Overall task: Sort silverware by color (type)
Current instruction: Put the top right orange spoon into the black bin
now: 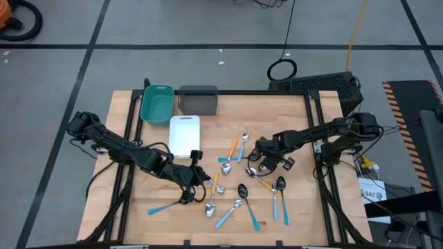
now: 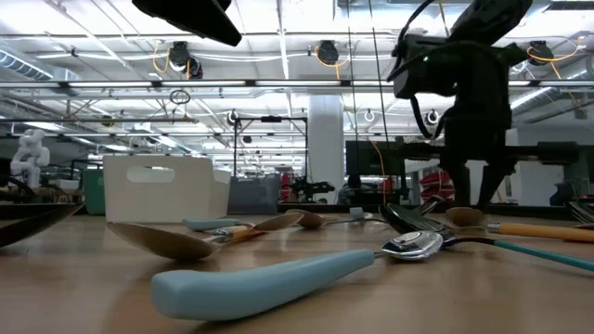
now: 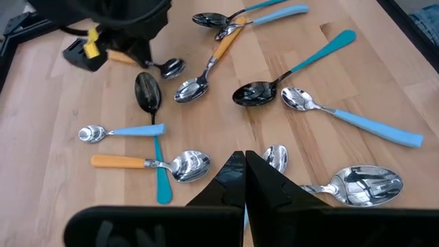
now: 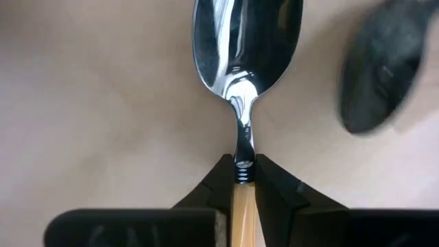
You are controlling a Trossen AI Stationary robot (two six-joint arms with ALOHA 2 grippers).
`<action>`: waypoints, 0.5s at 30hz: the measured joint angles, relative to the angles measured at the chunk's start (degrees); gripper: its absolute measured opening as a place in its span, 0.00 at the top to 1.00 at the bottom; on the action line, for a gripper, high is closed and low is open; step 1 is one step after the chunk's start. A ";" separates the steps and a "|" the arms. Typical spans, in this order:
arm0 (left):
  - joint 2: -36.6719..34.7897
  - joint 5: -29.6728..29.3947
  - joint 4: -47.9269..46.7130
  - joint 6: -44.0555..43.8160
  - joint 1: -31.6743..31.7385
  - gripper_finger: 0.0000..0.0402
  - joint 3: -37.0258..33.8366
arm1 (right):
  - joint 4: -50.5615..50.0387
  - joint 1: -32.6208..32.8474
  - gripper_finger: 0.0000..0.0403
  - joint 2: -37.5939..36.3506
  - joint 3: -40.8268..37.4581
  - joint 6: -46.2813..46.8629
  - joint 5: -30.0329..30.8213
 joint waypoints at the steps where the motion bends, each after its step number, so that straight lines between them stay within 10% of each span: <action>1: 0.00 0.00 0.02 0.02 0.00 1.00 0.02 | -0.63 0.37 0.92 -0.66 -0.02 0.64 -0.18; 15: 0.00 -0.02 0.09 0.26 0.54 1.00 0.02 | -2.35 7.01 0.92 -10.72 0.10 14.17 -1.50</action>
